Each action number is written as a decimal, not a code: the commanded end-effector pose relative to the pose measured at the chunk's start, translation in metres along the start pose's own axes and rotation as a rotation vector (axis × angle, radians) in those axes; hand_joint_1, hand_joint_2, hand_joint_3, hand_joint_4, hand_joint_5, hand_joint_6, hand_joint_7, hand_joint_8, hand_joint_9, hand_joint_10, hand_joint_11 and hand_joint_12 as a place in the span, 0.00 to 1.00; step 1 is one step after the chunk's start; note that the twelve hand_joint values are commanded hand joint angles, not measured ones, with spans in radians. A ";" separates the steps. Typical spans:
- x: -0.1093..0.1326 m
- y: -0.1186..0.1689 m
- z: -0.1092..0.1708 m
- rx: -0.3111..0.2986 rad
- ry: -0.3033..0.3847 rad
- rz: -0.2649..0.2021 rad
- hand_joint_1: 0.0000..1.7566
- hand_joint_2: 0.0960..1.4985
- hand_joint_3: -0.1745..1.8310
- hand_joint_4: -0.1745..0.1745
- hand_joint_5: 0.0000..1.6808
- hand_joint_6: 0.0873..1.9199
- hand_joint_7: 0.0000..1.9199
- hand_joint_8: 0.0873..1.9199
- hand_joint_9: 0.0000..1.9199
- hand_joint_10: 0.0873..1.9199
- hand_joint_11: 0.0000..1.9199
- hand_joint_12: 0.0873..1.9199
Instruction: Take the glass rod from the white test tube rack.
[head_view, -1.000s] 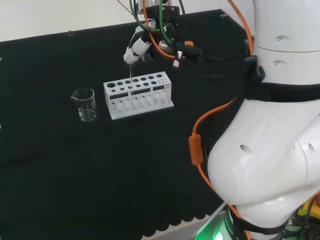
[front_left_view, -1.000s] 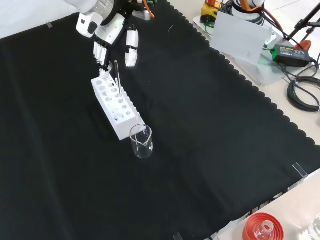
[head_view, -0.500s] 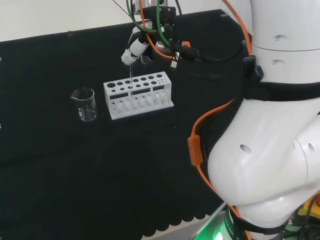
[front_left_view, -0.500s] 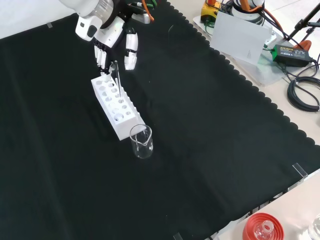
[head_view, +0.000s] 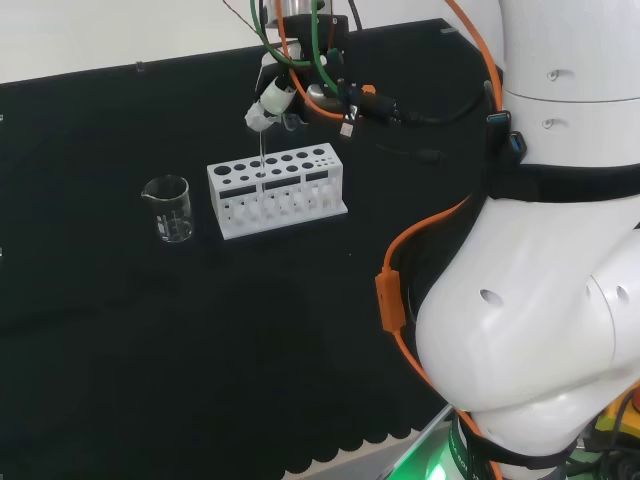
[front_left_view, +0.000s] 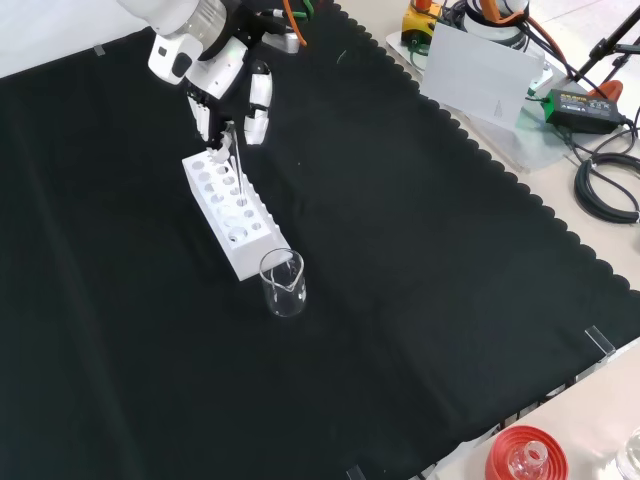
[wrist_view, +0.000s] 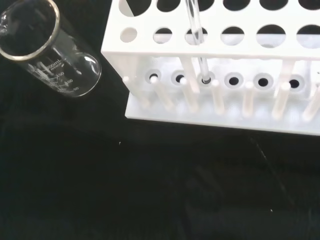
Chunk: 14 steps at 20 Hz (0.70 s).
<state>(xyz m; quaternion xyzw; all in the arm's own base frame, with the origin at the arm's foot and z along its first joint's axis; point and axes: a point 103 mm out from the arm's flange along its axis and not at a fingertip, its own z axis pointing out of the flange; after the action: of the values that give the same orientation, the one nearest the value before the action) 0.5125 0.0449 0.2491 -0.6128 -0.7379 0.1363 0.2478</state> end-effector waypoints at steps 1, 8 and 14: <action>0.006 0.007 0.000 -0.022 -0.019 -0.014 0.45 0.71 0.00 0.00 0.38 0.29 0.44 0.40 0.55 0.34 0.54 0.60; 0.003 0.007 0.001 -0.082 -0.013 0.003 0.59 0.70 0.00 0.00 0.50 0.33 0.61 0.38 0.73 0.27 0.76 0.46; 0.001 0.007 -0.002 -0.154 0.004 0.006 0.69 0.70 0.05 0.00 0.63 0.39 0.66 0.35 0.80 0.20 0.87 0.30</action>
<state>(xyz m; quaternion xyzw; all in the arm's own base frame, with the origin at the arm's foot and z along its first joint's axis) 0.5183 0.0484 0.2448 -0.6236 -0.7441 0.1050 0.2152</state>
